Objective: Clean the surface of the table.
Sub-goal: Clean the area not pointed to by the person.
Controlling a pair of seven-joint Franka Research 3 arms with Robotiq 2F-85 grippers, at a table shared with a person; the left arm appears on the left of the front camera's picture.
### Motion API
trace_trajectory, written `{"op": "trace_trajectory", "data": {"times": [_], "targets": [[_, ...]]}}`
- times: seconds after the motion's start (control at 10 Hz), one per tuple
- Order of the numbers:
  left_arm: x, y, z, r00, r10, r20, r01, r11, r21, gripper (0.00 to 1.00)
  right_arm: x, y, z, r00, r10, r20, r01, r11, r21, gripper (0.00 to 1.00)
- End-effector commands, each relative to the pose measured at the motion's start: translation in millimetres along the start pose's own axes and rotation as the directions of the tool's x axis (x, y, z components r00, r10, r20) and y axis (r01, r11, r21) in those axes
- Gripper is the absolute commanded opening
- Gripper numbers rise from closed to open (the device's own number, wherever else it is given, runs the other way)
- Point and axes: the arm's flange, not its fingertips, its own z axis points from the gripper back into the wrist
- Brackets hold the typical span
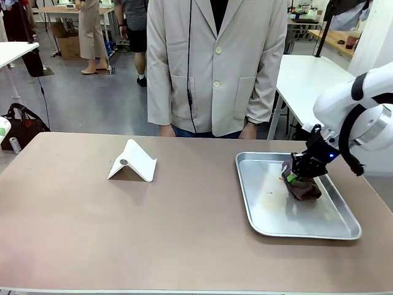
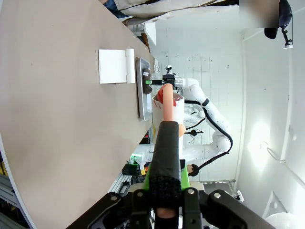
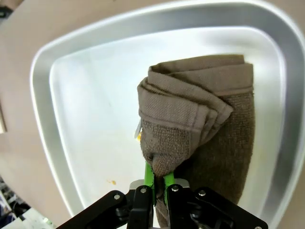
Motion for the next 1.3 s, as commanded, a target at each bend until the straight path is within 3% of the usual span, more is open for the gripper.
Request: {"op": "trace_trajectory", "data": {"times": [0.0,0.5,1.2], "targets": [[-1,-5,1,1.000,-0.005,0.008,0.005,1.000,-0.016,0.22,2,11,-14,0.999,0.032,-0.037,-0.030,0.998,0.060,0.09],[-1,-5,1,1.000,-0.005,0.008,0.005,1.000,-0.016,0.22,-13,49,-45,0.994,0.060,-0.087,-0.043,0.982,0.183,0.09],[-1,-5,1,1.000,-0.005,0.008,0.005,1.000,-0.016,0.22,-34,96,-62,0.976,0.179,-0.122,-0.149,0.964,0.219,0.09]]}}
